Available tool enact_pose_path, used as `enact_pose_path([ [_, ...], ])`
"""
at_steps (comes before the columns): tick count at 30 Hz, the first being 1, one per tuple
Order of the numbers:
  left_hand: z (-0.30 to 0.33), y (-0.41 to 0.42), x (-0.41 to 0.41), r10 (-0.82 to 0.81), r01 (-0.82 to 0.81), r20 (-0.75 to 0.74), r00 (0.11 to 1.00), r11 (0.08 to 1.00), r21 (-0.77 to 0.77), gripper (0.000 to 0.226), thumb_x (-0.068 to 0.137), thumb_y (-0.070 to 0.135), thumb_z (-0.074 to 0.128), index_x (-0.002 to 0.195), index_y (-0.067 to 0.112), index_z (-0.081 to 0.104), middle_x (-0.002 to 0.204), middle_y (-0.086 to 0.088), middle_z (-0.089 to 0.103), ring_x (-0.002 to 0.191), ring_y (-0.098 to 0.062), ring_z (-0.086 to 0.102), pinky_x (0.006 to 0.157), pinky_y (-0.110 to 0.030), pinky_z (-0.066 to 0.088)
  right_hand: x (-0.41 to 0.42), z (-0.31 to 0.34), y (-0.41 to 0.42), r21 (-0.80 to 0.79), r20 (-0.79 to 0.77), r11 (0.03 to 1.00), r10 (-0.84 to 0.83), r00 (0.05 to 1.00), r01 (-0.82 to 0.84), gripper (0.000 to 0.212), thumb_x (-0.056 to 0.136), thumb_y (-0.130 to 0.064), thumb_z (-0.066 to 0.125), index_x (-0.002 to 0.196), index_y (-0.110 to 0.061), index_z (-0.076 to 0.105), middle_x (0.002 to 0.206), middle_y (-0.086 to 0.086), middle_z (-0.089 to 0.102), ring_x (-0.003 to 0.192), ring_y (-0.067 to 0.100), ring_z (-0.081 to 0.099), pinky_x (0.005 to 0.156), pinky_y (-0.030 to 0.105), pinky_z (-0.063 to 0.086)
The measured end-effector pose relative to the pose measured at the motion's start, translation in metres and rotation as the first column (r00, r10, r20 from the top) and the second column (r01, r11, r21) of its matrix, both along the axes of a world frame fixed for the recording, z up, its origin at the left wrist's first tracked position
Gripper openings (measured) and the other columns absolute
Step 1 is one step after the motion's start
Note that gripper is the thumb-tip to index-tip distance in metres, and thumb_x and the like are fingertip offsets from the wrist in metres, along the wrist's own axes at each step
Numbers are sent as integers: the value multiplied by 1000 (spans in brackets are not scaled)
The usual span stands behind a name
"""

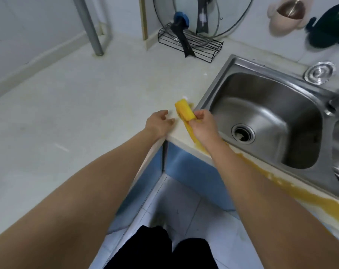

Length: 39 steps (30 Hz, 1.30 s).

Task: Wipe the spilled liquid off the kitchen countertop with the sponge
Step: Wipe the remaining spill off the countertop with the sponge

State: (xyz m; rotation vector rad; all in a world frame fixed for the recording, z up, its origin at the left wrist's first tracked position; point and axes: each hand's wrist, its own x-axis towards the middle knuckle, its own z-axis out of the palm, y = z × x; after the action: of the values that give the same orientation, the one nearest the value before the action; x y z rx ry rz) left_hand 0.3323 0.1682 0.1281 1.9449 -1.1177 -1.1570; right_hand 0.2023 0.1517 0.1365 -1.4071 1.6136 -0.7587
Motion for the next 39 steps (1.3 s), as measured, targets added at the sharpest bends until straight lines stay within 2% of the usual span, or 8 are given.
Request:
enact_pose_path([
  [6,-21,-72,19,-177,159,298,938,984,83,55,96,32,50,146,19,33,153,-6,28,141,-23,25,113,-28,22,4,-10,-86,-157,-306,977,90,948,-143,32,86,-18,56,116,-9,50,124,7,54,113,24,51,91,29,38],
  [12,-49,-104,24,-347,252,621,703,938,239,48,94,35,43,138,18,32,149,-17,16,138,-35,14,111,-46,22,14,-43,-131,-31,-549,890,366,751,-456,48,92,-22,50,138,-13,39,141,9,41,128,29,40,107,34,32],
  [20,-51,-102,28,-353,281,584,731,935,215,48,96,32,37,141,17,30,156,-13,4,145,-31,1,116,-44,9,26,-46,-100,-141,-713,712,409,570,-688,26,90,-24,48,110,-13,62,115,5,47,110,22,38,92,29,21],
  [25,-49,-96,41,-398,347,553,732,916,200,46,99,21,37,144,14,29,158,-13,0,146,-28,-1,116,-38,11,28,-41,-106,-139,-705,868,252,663,-477,27,89,-13,47,112,-10,62,114,9,48,107,26,42,96,33,29],
  [29,-47,-95,38,-386,328,522,761,922,204,49,102,24,32,150,17,20,159,-12,-8,146,-27,-9,117,-37,1,35,-45,-82,-116,-682,769,398,614,-628,26,92,-15,48,115,-6,57,112,13,46,100,26,46,90,35,40],
  [33,-44,-92,43,-423,367,520,743,906,212,49,100,20,36,148,15,22,158,-14,-9,146,-29,-10,117,-37,2,29,-39,-96,-107,-717,910,209,665,-401,25,90,-6,43,109,-1,58,118,16,46,105,30,46,93,36,38],
  [37,-45,-93,40,-422,362,519,743,906,218,48,101,21,33,148,16,22,158,-15,-9,146,-29,-10,117,-37,0,38,-44,-68,-92,-750,809,328,575,-580,28,91,-11,46,117,-2,51,117,14,44,101,26,47,88,32,39],
  [39,-45,-92,41,-428,368,527,734,903,220,50,101,21,33,149,15,20,158,-15,-9,146,-29,-10,117,-37,0,34,-43,-79,-89,-756,870,259,602,-485,30,92,-12,45,119,-2,51,119,15,44,105,28,46,91,33,37],
])
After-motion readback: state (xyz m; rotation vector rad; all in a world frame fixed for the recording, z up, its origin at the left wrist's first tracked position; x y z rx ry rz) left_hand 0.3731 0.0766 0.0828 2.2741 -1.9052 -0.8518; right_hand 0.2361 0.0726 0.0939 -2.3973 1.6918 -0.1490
